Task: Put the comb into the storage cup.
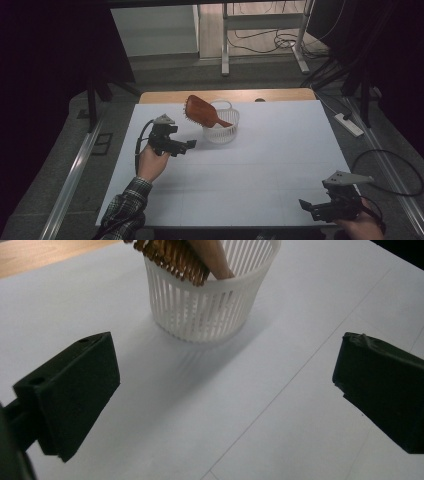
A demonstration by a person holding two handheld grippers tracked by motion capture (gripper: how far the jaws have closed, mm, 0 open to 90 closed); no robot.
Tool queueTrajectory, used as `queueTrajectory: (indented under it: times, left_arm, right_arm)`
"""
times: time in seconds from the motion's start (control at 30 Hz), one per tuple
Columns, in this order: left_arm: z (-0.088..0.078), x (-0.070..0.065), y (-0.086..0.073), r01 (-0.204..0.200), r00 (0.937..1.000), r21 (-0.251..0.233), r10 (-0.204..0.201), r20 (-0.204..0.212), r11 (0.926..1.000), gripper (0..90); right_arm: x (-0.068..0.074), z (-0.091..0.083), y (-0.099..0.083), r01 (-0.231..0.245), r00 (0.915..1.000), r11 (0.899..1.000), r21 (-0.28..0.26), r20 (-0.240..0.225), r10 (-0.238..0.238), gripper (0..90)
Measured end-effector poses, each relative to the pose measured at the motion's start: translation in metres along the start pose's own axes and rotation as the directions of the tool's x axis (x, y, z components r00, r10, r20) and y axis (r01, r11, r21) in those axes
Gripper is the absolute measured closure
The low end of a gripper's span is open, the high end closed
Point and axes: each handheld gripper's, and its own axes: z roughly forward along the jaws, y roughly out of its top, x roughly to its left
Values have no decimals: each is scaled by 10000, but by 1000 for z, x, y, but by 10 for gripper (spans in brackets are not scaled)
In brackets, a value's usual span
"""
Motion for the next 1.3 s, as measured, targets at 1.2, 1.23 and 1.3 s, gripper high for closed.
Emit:
queueTrajectory:
  times: [1.2,1.23,1.3]
  left_arm:
    - [-27,-26,-35,85,9995,-7,-86,-313,10000,0]
    - [-28,-26,-36,97,9994,-16,-98,-323,10000,0]
    - [-29,-26,-37,98,9994,-6,-99,-330,10000,0]
  right_arm:
    - [0,-1,0,-91,9999,9998,-190,125,93,0]
    - [-1,-1,0,-111,9999,9997,-230,110,114,0]
    - [-1,-2,0,-140,9998,9996,-247,100,143,0]
